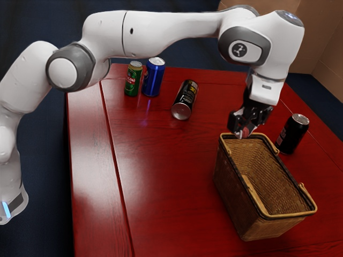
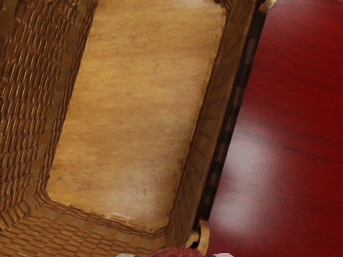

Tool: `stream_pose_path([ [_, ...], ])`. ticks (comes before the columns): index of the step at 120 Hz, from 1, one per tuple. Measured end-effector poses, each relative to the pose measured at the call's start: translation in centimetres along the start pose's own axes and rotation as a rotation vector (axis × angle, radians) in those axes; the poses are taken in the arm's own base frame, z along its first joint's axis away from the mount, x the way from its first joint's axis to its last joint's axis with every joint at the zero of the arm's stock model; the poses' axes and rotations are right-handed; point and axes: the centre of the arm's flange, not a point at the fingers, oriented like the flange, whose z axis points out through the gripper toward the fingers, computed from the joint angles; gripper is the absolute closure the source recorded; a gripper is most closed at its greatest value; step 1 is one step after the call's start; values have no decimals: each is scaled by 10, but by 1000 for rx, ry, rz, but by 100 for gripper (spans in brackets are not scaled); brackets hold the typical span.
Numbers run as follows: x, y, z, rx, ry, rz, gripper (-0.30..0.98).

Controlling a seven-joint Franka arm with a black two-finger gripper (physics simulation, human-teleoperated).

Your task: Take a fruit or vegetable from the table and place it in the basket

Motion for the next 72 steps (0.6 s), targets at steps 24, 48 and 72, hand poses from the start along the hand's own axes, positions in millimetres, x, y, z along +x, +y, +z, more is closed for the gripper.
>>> stream_pose_path([
  [24,25,-12,25,30,65,-18,54],
  [48,37,-30,52,55,122,-47,54],
  [72,44,-41,67,75,164,-74,54],
])
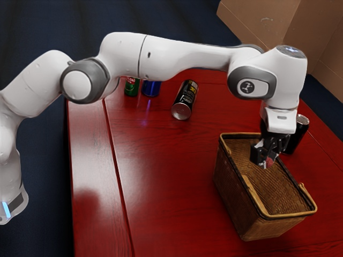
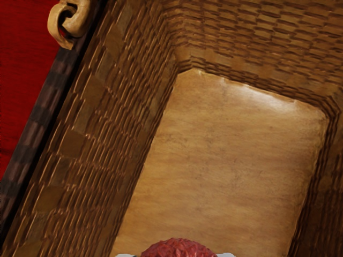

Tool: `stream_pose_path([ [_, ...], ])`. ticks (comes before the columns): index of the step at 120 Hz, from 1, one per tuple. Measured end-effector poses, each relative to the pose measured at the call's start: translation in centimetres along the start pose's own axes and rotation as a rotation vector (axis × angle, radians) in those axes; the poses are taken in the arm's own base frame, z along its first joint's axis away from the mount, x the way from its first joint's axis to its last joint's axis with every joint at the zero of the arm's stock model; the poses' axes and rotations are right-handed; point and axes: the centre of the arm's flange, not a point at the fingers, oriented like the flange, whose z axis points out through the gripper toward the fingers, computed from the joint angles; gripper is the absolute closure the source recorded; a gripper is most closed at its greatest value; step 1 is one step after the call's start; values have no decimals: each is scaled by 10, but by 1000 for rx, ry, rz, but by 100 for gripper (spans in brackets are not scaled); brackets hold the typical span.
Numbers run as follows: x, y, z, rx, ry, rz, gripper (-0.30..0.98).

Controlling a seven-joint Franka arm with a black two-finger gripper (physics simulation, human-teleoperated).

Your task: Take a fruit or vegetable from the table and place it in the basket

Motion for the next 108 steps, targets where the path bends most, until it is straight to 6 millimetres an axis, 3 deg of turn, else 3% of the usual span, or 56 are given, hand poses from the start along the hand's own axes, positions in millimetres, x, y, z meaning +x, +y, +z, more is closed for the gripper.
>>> stream_pose_path([
  [40,5,-15,34,30,62,-35,54],
  [56,7,-18,37,48,81,-42,53],
  [69,8,-19,37,55,91,-46,28],
  [94,8,-20,36,62,98,-54,24],
  [102,7,-16,20,63,92,-59,17],
  [108,-3,-5,-37,82,63,-88,12],
])
